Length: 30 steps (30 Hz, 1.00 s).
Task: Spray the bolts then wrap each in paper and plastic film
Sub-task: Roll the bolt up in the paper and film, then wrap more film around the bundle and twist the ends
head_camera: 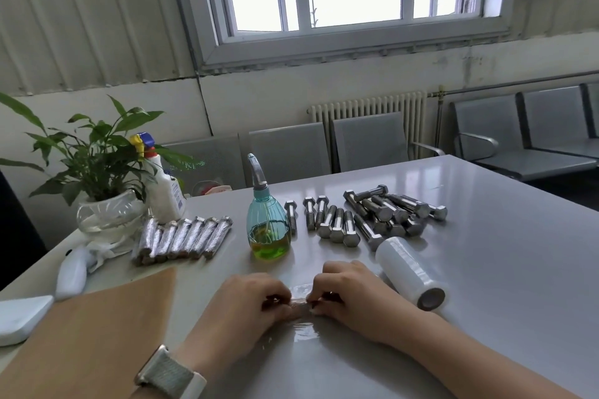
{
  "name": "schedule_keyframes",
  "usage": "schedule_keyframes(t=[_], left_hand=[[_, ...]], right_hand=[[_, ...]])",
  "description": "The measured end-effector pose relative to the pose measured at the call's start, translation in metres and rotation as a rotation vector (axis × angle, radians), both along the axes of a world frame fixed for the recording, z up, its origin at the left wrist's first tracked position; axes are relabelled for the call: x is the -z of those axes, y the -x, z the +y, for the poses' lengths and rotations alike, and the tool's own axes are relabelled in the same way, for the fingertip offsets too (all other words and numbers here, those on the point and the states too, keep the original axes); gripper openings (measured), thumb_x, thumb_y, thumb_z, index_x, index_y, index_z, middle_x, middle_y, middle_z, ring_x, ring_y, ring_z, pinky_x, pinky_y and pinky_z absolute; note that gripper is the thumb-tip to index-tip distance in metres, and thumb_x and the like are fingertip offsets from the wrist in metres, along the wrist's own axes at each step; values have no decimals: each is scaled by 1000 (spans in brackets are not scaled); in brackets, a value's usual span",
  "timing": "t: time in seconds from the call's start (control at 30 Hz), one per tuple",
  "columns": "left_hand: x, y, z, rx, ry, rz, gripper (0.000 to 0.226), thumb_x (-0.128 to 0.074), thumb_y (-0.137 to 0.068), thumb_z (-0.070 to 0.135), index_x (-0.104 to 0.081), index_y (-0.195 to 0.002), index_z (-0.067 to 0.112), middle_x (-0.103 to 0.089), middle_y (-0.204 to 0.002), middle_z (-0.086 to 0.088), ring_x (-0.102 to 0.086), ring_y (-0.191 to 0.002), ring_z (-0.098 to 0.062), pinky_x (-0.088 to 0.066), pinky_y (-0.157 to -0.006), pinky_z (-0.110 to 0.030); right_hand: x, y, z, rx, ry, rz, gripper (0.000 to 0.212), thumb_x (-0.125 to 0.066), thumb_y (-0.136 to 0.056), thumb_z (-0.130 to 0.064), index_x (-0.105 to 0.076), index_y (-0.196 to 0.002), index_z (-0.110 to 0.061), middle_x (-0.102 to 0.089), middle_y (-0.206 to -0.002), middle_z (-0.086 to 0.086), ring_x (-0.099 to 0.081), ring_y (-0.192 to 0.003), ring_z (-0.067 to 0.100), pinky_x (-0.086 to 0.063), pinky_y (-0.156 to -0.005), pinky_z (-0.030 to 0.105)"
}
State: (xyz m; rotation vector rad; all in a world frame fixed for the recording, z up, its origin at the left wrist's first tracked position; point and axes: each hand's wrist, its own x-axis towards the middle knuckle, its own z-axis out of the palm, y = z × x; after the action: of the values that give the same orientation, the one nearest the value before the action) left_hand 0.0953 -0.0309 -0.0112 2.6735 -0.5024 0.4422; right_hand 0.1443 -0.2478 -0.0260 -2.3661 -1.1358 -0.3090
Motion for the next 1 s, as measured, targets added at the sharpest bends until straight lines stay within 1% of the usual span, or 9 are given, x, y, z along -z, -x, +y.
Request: schedule_keyframes(t=[0.2,0.3,0.37,0.47,0.6,0.7,0.8,0.9,1.0], left_hand=[[20,4,-15,-21,235,21,18,-78,-80,29,-74,-98,28,-62,-92,20,-56,-89,6,-39,-79,-6],[22,1,-14,-37,213,38,19,-76,-82,32,-73,-100,31,-58,-93,22,-51,-93,5,-35,-81,-6],[22,0,-13,-45,191,72,21,-74,-83,36,-71,-103,32,-56,-96,17,-51,-96,-1,-37,-85,-11],[25,-3,-12,-68,143,94,24,-71,-85,39,-69,-108,31,-53,-98,12,-50,-98,-7,-40,-88,-20],[27,-2,-11,-66,96,92,29,-70,-86,40,-65,-113,32,-49,-101,15,-48,-97,-2,-37,-87,-13],[25,1,0,-34,371,203,39,-74,-85,30,-55,-119,35,-51,-113,15,-55,-101,1,-43,-87,-11],[16,6,22,-78,653,225,28,-67,-91,12,-60,-111,30,-64,-111,2,-63,-103,-6,-50,-81,-15],[11,9,49,-163,478,127,15,-71,-87,15,-71,-93,29,-65,-103,6,-63,-92,1,-48,-77,-13],[8,14,62,-126,353,246,13,-75,-74,46,-76,-83,37,-62,-95,12,-61,-86,-4,-47,-82,-21]], right_hand=[[-2,1,0,17,37,49,13,-69,-88,-28,-71,-101,-25,-60,-99,-6,-53,-91,8,-41,-85,24],[-6,-2,-1,31,-2,176,14,-67,-89,-27,-69,-102,-30,-60,-97,-10,-57,-87,4,-45,-82,16],[-7,-4,1,68,-27,219,12,-63,-91,-36,-67,-102,-34,-61,-96,-12,-58,-88,3,-48,-83,22],[-1,-1,10,94,8,122,19,-63,-89,-48,-68,-101,-33,-60,-97,-9,-57,-89,9,-48,-84,30],[4,1,13,102,12,26,25,-69,-84,-49,-73,-101,-32,-63,-98,-6,-59,-89,14,-46,-83,33],[7,0,11,124,-6,22,25,-71,-82,-49,-75,-100,-32,-63,-99,-10,-58,-94,12,-43,-85,31],[10,0,13,133,-10,27,25,-71,-82,-50,-73,-100,-33,-62,-101,-13,-57,-98,10,-41,-87,30],[10,-1,13,143,5,34,25,-71,-82,-50,-73,-100,-33,-62,-101,-14,-57,-99,10,-42,-88,31],[9,-1,15,143,8,37,26,-72,-81,-50,-73,-99,-32,-62,-102,-15,-57,-99,9,-43,-87,30]])
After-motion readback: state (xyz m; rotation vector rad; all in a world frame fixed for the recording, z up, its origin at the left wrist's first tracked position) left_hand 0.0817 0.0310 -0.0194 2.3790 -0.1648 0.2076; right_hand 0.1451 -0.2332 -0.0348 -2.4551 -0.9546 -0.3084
